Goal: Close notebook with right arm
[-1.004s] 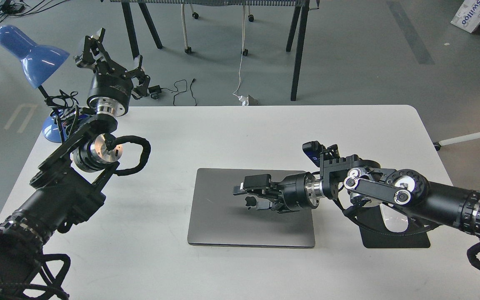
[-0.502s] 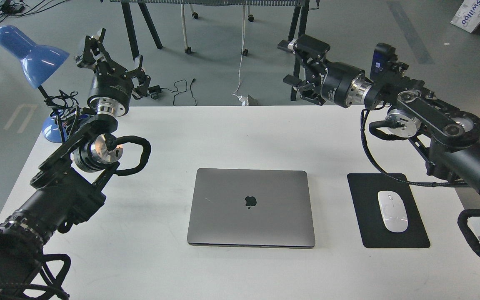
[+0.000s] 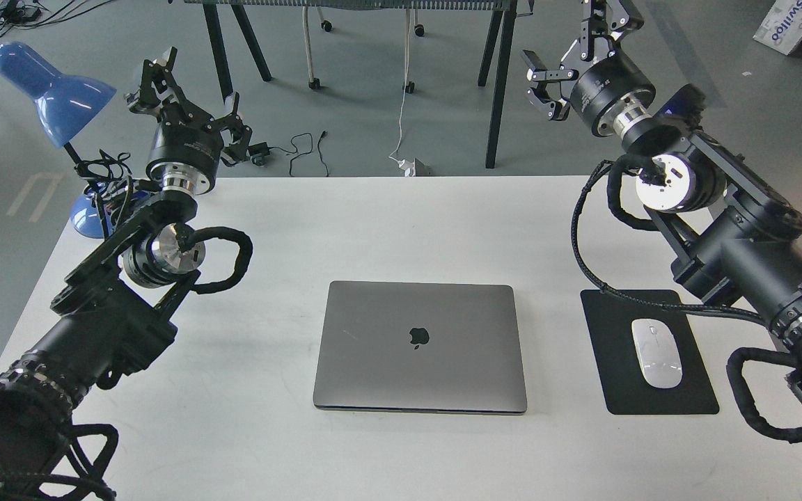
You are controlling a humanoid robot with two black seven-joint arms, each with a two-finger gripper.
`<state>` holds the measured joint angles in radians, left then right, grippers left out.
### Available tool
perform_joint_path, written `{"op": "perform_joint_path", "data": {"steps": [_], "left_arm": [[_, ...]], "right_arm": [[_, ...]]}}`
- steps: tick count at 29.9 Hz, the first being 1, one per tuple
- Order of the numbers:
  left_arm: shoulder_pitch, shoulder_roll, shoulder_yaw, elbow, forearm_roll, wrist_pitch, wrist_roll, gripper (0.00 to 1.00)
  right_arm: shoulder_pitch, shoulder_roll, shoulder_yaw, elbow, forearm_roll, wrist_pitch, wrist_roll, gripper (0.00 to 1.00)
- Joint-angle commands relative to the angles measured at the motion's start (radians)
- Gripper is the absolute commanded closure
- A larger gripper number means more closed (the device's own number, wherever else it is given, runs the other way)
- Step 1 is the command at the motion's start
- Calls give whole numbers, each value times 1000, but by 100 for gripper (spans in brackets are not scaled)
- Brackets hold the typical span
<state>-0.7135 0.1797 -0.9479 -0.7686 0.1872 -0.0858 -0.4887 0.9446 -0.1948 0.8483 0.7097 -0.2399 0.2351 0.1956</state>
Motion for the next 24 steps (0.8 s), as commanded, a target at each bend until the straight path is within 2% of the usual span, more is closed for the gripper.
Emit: {"op": "perform_joint_path", "data": {"steps": [1, 5, 12, 24], "left_arm": [[0, 1, 0, 0, 0, 0, 0, 0], [0, 1, 0, 0, 0, 0, 0, 0], [0, 1, 0, 0, 0, 0, 0, 0], [0, 1, 0, 0, 0, 0, 0, 0]], "right_arm": [[-35, -3, 30, 31, 20, 41, 1, 0], [-105, 0, 119, 77, 68, 131, -1, 0], [-161, 3, 196, 88, 106, 154, 2, 0], [-185, 8, 213, 93, 168, 201, 4, 0]]}}
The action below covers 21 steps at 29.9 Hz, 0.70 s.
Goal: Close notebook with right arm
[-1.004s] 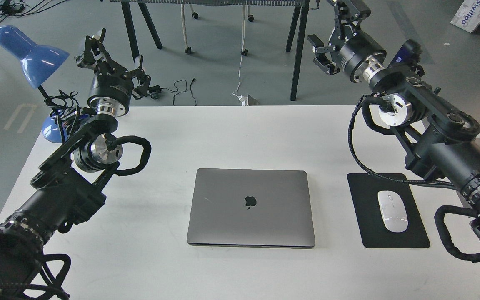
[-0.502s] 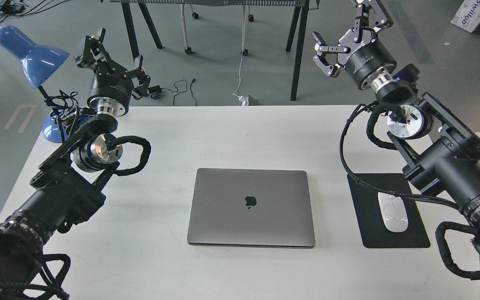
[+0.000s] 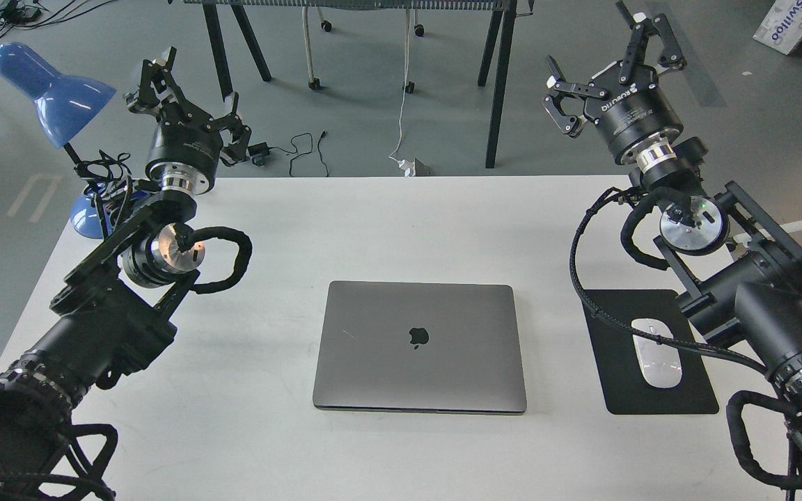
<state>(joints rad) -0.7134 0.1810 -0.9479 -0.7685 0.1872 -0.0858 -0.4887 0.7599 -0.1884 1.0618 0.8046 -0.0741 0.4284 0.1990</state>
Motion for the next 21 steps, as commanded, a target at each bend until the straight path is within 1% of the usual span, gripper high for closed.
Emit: {"op": "perform_joint_path", "data": {"steps": [1, 21], "left_arm": [[-1, 0, 0, 0, 0, 0, 0, 0], [0, 0, 0, 0, 0, 0, 0, 0]], "right_arm": [[-1, 1, 0, -2, 2, 6, 0, 0], [-10, 1, -23, -13, -1, 1, -1, 0]]}}
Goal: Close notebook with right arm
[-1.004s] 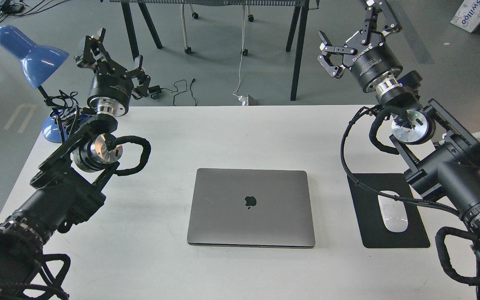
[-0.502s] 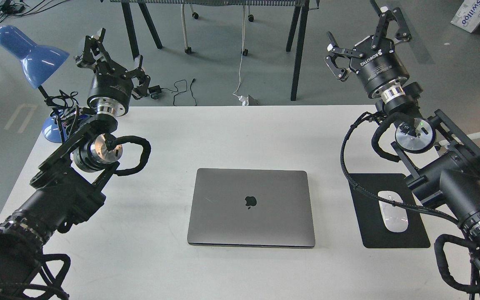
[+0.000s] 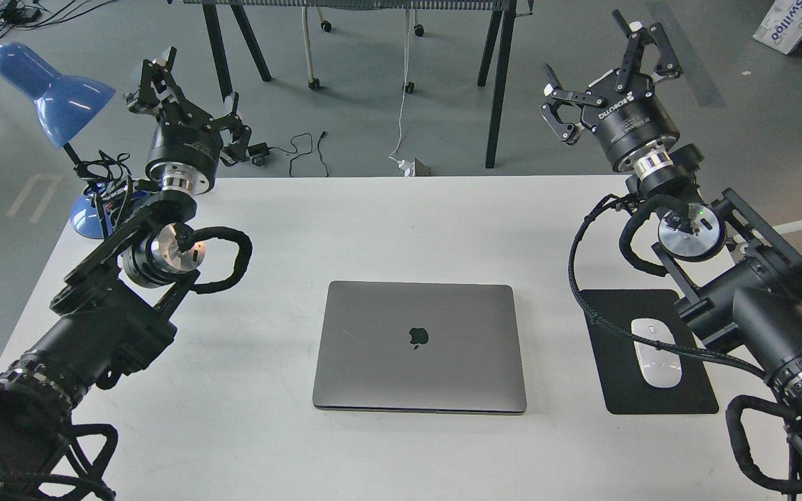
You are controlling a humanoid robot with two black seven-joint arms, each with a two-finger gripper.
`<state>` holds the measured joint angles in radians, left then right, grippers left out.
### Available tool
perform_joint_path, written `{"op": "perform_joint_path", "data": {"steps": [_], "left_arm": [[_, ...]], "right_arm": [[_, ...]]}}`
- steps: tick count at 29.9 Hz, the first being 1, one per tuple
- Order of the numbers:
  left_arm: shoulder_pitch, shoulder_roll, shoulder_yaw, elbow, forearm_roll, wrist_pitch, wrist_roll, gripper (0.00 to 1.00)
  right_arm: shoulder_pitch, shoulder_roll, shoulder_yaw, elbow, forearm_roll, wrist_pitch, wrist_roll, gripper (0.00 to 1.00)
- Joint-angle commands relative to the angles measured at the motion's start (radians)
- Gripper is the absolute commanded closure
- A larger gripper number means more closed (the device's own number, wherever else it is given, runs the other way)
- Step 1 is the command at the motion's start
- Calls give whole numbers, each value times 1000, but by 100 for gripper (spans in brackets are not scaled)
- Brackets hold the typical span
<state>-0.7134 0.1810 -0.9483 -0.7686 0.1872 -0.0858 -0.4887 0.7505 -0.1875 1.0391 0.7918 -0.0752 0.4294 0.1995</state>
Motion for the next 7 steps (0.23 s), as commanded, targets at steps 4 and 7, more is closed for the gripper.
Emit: {"op": "perform_joint_path", "data": {"steps": [4, 7], "left_arm": [[0, 0, 0, 0, 0, 0, 0, 0], [-1, 0, 0, 0, 0, 0, 0, 0]], "right_arm": [[0, 0, -1, 0, 0, 0, -2, 0], [0, 0, -1, 0, 0, 0, -2, 0]]}}
